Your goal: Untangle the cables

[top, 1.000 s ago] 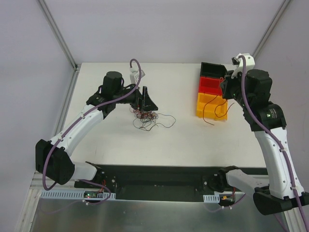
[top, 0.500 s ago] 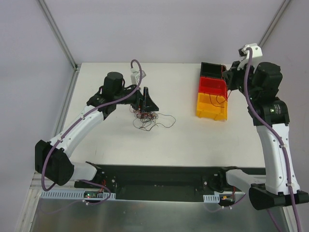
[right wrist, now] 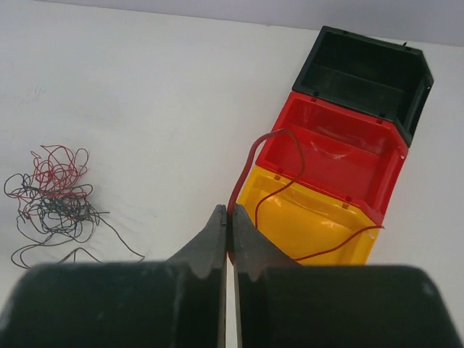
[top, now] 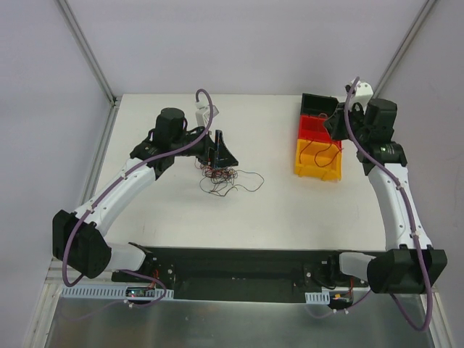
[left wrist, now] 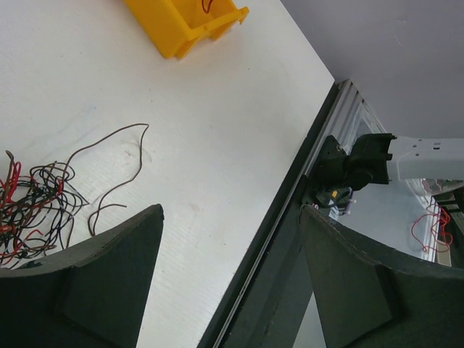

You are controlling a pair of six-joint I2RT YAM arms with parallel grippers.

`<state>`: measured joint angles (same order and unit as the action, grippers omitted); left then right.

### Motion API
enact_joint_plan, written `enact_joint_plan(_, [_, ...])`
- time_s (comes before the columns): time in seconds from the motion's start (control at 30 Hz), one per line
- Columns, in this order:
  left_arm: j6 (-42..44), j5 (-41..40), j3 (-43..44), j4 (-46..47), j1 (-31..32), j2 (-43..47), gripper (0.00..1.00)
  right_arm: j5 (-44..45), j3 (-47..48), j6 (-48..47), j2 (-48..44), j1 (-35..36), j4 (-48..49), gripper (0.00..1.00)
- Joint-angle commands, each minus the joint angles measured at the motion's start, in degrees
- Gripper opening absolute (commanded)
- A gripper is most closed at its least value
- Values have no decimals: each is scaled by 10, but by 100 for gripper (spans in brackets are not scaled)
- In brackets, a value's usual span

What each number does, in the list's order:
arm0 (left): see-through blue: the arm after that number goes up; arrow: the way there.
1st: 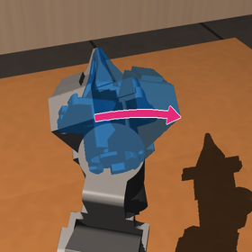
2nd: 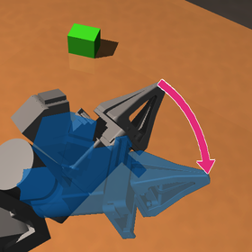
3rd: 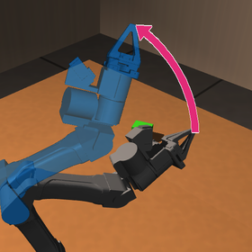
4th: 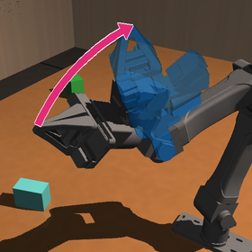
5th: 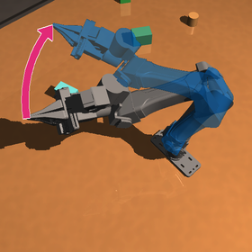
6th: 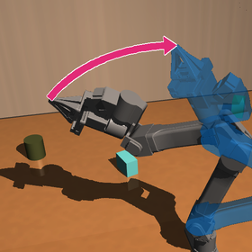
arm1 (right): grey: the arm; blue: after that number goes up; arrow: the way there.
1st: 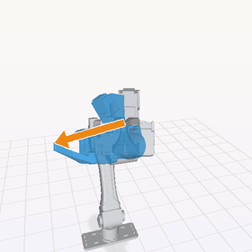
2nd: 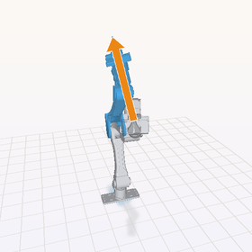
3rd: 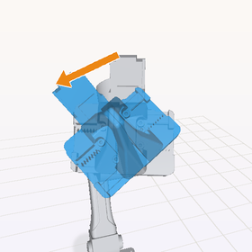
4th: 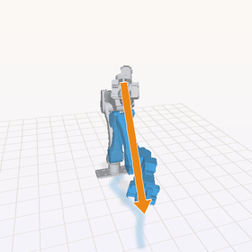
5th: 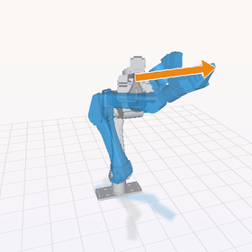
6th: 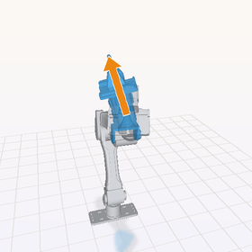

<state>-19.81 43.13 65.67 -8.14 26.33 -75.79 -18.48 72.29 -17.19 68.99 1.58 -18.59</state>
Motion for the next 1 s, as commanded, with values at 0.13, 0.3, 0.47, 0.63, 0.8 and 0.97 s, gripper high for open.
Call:
enact_joint_plan(0.13, [18, -2, -3, 17, 5, 5, 75, -43, -76, 253, 35, -51, 148, 0])
enact_joint_plan(0.3, [17, 2, -3, 17, 5, 4, 75, -90, -138, 403, 84, -112, 183, 0])
enact_joint_plan(0.47, [14, 3, -2, 17, 5, 5, 75, -74, -173, 441, 126, -137, 179, 0])
enact_joint_plan(0.63, [14, 5, 0, 17, 5, -2, 75, -78, -158, 490, 191, -142, 168, 0])
enact_joint_plan(0.8, [14, 0, -2, 17, 5, -4, 75, -82, -131, 523, 249, -134, 174, 0])
enact_joint_plan(0.97, [13, 4, -2, 17, 5, -9, 75, -42, -93, 491, 297, -109, 138, 0])
